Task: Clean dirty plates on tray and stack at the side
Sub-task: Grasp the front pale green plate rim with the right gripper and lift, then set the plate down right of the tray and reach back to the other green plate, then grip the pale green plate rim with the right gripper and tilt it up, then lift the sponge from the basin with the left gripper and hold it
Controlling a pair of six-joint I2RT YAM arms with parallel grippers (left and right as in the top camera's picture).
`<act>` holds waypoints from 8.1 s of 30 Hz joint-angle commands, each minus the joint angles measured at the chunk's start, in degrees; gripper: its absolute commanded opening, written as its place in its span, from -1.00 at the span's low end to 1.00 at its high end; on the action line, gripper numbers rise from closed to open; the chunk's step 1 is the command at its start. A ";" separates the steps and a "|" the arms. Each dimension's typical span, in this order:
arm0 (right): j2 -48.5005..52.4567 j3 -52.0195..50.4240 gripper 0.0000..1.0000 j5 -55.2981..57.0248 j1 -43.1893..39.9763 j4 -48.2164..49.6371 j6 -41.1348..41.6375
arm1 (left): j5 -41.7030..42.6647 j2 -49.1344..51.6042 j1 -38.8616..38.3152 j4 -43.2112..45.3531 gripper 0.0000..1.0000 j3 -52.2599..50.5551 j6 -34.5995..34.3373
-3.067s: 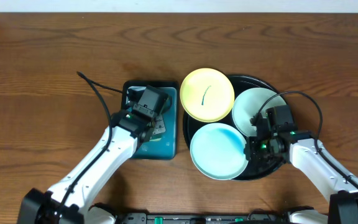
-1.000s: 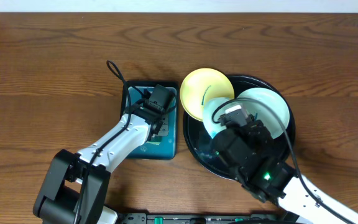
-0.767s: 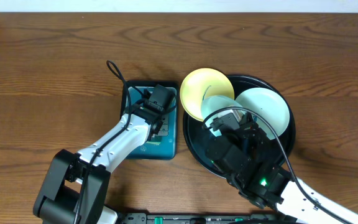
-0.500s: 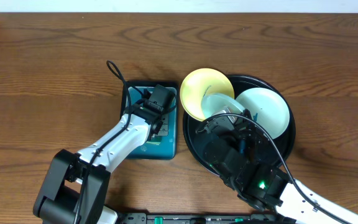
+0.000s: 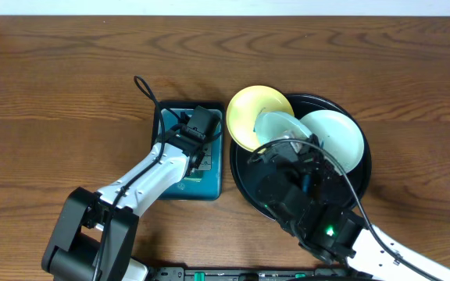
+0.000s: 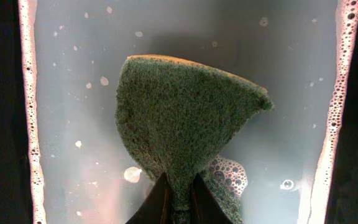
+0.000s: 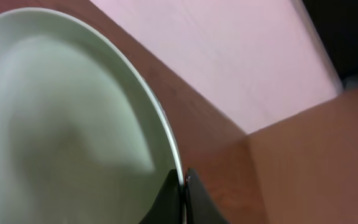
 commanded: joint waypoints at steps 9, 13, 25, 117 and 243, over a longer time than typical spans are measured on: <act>-0.70 1.44 -0.98 -17.81 -20.00 -8.24 30.93 | -0.96 0.76 0.33 -0.07 -0.07 -0.68 0.50; -0.92 1.44 -0.98 -25.29 -28.85 -6.27 31.58 | -0.96 0.76 0.33 -0.07 -0.07 -0.68 0.48; -2.23 1.44 -0.98 -42.93 -50.07 -5.20 31.54 | 3.15 0.76 0.33 5.18 -0.14 -5.20 -0.57; 20.98 1.22 -0.17 -86.75 -65.96 -16.24 24.13 | 6.64 -1.86 2.99 7.21 -0.85 -8.07 0.24; 29.35 0.50 -0.98 -84.61 -56.39 -14.27 11.98 | 78.64 -14.93 37.88 7.48 -0.85 -7.96 20.72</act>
